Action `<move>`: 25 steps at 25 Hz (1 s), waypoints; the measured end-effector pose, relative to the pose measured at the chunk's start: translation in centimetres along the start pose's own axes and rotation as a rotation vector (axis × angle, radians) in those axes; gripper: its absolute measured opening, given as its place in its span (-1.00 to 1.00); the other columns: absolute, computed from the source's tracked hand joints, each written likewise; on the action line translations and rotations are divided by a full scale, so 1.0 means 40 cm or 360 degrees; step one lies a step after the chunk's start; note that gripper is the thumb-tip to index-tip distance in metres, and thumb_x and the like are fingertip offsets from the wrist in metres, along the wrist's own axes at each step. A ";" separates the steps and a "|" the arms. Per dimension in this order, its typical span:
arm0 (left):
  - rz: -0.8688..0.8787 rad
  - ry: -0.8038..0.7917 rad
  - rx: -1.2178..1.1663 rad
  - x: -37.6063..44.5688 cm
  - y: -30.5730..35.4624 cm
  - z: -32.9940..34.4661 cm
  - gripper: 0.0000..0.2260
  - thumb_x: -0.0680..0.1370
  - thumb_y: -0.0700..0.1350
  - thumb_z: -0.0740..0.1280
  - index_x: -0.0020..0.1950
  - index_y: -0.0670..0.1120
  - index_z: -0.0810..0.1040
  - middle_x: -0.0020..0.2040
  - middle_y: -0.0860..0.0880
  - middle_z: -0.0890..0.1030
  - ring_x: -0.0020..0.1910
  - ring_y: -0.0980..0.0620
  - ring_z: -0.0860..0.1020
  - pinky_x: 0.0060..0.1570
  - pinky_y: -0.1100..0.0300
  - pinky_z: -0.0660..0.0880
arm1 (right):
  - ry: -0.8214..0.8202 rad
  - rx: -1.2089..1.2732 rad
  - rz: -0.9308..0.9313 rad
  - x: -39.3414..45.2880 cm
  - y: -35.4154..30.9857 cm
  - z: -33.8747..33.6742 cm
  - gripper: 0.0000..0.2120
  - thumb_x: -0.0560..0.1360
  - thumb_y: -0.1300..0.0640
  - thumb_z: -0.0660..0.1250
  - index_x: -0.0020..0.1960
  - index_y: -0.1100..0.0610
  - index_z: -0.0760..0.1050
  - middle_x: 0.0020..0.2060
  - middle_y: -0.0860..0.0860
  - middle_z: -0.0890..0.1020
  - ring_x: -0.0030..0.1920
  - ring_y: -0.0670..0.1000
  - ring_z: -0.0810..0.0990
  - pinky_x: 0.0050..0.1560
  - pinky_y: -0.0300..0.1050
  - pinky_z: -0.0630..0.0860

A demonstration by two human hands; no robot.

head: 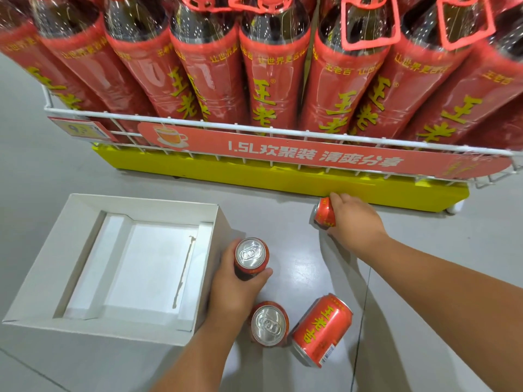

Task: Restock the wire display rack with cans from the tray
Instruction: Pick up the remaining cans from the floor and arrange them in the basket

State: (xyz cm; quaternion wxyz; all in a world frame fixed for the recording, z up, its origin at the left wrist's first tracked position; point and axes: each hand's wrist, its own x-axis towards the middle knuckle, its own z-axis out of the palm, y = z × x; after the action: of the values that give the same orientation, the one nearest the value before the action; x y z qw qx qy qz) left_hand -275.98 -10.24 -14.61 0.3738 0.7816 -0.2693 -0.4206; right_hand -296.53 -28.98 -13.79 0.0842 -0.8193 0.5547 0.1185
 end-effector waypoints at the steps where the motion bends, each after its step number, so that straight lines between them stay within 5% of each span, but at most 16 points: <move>1: -0.0001 0.0002 -0.0027 0.002 0.002 0.000 -0.35 0.35 -0.17 0.67 0.36 0.12 0.51 0.16 0.16 0.69 0.15 0.23 0.64 0.30 0.08 0.56 | 0.0005 0.0022 0.0001 -0.003 0.005 0.000 -0.35 0.44 -0.02 0.54 0.44 0.08 0.37 0.23 0.06 0.58 0.19 0.13 0.56 0.12 0.02 0.53; 8: 0.0131 -0.0025 -0.0044 -0.047 0.089 -0.029 -0.42 0.38 -0.06 0.66 0.32 0.18 0.53 0.12 0.24 0.69 0.12 0.28 0.64 0.19 0.25 0.56 | 0.0141 0.1169 0.0206 -0.096 0.027 -0.084 -0.30 0.38 -0.04 0.63 0.41 -0.02 0.40 0.25 -0.03 0.56 0.14 0.01 0.56 0.14 -0.06 0.57; 14: 0.0219 -0.0109 -0.0065 -0.226 0.325 -0.146 -0.52 0.40 -0.19 0.64 0.10 0.25 0.54 -0.04 0.33 0.68 -0.03 0.42 0.63 -0.12 0.56 0.48 | 0.0377 0.1987 0.0324 -0.328 -0.059 -0.258 -0.39 0.34 0.19 0.65 0.25 -0.11 0.43 0.12 -0.19 0.64 0.07 -0.28 0.64 0.17 -0.20 0.59; 18: 0.0254 -0.0106 -0.0009 -0.378 0.530 -0.268 -0.42 0.36 -0.09 0.66 0.30 0.17 0.52 0.10 0.22 0.69 0.06 0.32 0.64 0.02 0.45 0.50 | 0.0382 0.2164 0.0311 -0.476 -0.113 -0.513 -0.38 0.33 0.25 0.65 0.26 -0.07 0.45 0.11 -0.20 0.65 0.08 -0.29 0.65 0.11 -0.30 0.55; 25: 0.0371 -0.0170 -0.0055 -0.602 0.968 -0.458 -0.44 0.36 -0.12 0.65 0.28 0.16 0.56 0.12 0.19 0.69 0.14 0.26 0.63 0.19 0.23 0.57 | 0.0394 0.2207 0.0154 -0.652 -0.124 -1.044 -0.38 0.32 0.28 0.65 0.22 -0.12 0.47 0.14 -0.12 0.69 0.15 -0.18 0.66 0.10 -0.34 0.54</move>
State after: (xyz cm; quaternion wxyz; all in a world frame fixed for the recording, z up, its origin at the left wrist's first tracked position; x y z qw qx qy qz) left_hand -276.43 -8.24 34.50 0.4188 0.7149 -0.3705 -0.4199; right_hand -297.02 -15.23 33.73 0.5177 -0.5586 0.5437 -0.3527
